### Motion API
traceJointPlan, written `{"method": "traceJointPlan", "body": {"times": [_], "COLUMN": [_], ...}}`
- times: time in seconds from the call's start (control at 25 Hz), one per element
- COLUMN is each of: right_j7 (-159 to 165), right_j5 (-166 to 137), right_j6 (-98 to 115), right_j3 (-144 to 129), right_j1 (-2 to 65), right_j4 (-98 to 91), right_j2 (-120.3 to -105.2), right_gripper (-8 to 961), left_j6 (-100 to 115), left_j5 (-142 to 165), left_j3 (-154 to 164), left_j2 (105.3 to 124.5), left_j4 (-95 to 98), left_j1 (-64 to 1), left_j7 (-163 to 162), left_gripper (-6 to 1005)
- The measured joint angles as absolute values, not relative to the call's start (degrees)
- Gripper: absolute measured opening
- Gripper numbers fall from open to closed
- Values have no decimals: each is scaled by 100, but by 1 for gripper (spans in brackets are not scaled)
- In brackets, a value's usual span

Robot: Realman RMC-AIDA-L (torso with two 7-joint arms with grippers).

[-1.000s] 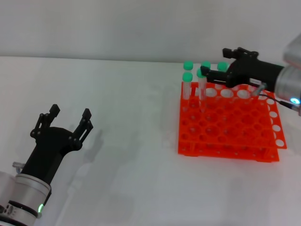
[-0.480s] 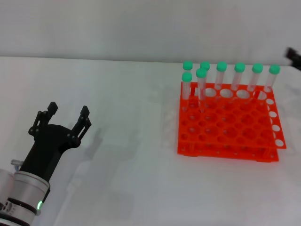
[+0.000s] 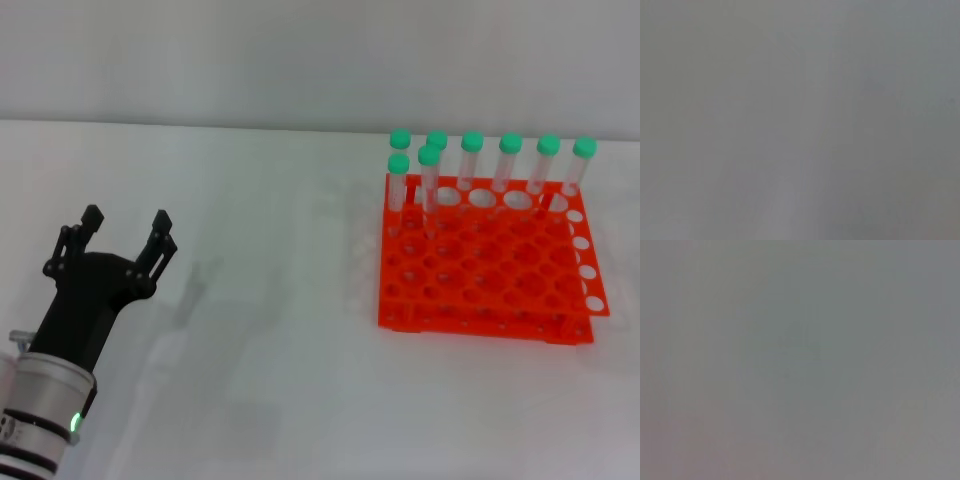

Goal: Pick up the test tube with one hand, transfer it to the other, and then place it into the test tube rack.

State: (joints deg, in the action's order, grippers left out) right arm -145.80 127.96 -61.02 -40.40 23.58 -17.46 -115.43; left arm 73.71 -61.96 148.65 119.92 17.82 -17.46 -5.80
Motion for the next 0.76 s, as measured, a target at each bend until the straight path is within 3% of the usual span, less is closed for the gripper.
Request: {"method": "traceJointPlan", "body": {"times": [0.76], "right_j7": [-14945], "right_j5": [13268], "right_j6": [-5962], "right_j3": [-3841], "right_j1": [2353], "right_j4": [-1332], "right_j2": [-11561], "right_gripper": [857], "left_j6": [7334], "left_j5": [-6923], "left_j3": [14835], "left_j2": [11991], "left_j4": [1709], "left_j1": [-2232], "left_j7": [-1121], "left_gripper": [832]}}
